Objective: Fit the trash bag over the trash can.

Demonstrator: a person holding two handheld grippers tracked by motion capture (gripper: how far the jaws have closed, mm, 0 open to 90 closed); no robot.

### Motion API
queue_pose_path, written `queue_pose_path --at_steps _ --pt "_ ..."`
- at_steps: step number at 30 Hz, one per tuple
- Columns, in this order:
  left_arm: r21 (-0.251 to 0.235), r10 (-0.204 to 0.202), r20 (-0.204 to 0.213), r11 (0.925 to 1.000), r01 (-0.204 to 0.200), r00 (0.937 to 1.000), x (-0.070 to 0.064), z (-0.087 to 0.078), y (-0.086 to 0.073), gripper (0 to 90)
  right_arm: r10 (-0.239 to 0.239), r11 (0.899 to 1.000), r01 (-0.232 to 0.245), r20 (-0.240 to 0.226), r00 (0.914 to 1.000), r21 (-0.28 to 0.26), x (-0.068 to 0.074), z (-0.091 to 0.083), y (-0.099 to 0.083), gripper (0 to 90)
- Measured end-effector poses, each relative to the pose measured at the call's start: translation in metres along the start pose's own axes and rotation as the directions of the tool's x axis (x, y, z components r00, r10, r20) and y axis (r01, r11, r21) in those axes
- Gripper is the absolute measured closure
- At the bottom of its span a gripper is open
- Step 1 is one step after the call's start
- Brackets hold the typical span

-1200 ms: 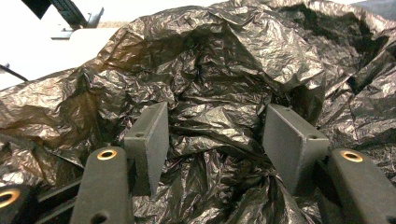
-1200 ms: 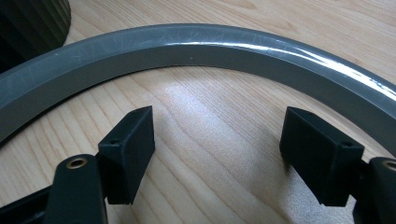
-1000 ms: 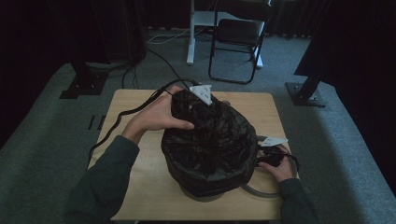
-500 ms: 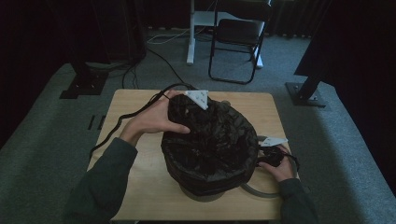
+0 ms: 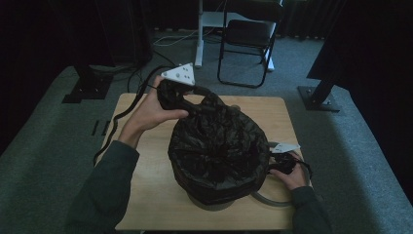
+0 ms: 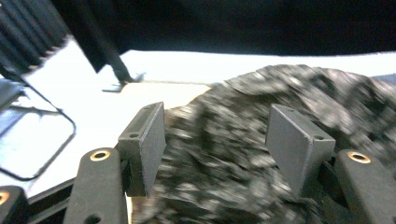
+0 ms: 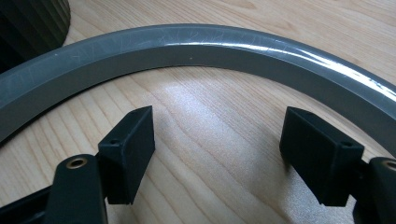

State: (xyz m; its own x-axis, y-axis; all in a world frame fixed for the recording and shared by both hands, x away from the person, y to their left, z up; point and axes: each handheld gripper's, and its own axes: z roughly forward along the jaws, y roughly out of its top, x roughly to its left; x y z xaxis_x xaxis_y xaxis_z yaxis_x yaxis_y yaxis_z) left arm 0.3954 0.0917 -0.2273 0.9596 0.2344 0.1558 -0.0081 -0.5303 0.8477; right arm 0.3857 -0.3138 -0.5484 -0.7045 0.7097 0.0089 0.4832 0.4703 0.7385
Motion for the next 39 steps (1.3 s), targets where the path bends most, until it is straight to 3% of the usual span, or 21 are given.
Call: queue_pose_path --at_steps 2,7,11,15,23,30,34,36,39 --pt "-0.002 -0.017 -0.022 0.9998 0.017 0.9996 0.005 0.002 0.000 37.9 0.000 1.000 0.000 0.000 1.0000 0.000 0.000 0.000 0.000 25.7" --pt "0.036 -0.044 -0.017 0.9984 0.044 0.9989 0.013 0.016 -0.002 38.1 0.000 1.000 0.000 0.000 1.0000 0.000 0.000 0.000 0.000 25.7" --pt "0.056 -0.045 0.031 0.9975 0.043 0.9985 0.012 0.026 -0.006 41.4 0.000 1.000 0.000 0.000 1.0000 0.000 0.000 0.000 0.000 25.7" --pt "0.094 -0.026 0.108 0.9955 0.015 0.9938 0.005 0.034 -0.006 48.5 0.000 1.000 0.000 0.000 1.0000 0.000 0.000 0.000 0.000 25.7" --pt "0.176 0.034 0.169 0.9823 -0.064 0.9850 -0.014 0.041 -0.011 50.8 0.000 1.000 0.000 0.000 1.0000 0.000 0.000 0.000 0.000 25.7" --pt "0.228 0.071 0.184 0.9670 -0.113 0.9804 -0.028 0.043 -0.016 50.6 0.000 1.000 0.000 0.000 1.0000 0.000 0.000 0.000 0.000 25.7" --pt "0.240 0.076 0.196 0.9629 -0.123 0.9776 -0.034 0.045 -0.016 50.5 0.000 1.000 0.000 0.000 1.0000 0.000 0.000 0.000 0.000 25.7" --pt "0.262 0.087 0.200 0.9550 -0.139 0.9758 -0.037 0.047 -0.018 50.4 0.000 1.000 0.000 0.000 1.0000 0.000 0.000 0.000 0.000 25.7" --pt "0.277 0.092 0.200 0.9497 -0.146 0.9755 -0.040 0.049 -0.019 50.3 0.000 1.000 0.000 0.000 1.0000 0.000 0.000 0.000 0.000 25.7"
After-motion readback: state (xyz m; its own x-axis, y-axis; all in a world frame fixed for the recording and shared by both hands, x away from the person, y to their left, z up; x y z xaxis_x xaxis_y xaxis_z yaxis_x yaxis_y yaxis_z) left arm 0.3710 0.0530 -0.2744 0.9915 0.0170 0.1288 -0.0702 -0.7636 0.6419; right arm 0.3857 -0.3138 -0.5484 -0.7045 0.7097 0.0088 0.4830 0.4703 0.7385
